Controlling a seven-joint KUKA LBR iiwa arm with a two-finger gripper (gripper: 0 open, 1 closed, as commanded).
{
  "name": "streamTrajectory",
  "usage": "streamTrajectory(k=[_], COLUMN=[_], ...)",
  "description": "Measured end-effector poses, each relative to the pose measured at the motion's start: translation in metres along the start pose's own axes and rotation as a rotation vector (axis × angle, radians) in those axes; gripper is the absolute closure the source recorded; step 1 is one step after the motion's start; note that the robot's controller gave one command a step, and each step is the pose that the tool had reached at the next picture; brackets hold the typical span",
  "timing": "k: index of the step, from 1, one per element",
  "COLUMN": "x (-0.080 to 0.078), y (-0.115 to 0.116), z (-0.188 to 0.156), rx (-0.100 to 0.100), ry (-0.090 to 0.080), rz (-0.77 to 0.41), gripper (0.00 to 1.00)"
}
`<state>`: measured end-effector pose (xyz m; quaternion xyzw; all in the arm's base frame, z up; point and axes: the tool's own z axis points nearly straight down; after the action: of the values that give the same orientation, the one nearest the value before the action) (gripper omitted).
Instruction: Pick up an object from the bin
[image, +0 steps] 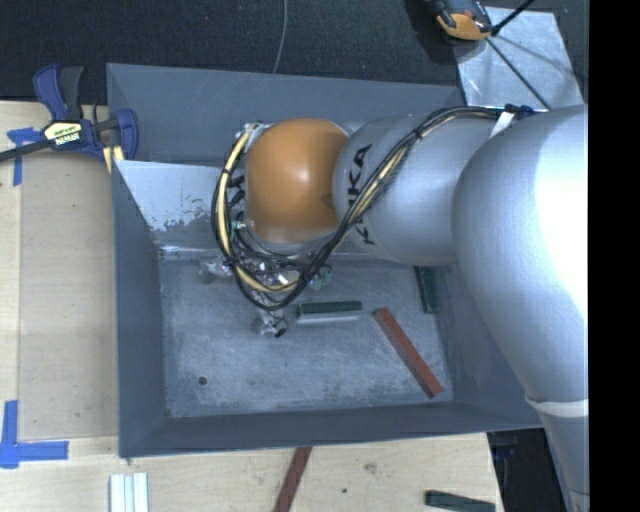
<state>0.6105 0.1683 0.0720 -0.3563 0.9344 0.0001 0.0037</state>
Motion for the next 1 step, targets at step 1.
streamTrajectory(k=[1], x=[0.0030], y=[-0.0100], z=[0.0030], rx=[-0.002], ry=[0.004], rz=[0.024], gripper=[0.00])
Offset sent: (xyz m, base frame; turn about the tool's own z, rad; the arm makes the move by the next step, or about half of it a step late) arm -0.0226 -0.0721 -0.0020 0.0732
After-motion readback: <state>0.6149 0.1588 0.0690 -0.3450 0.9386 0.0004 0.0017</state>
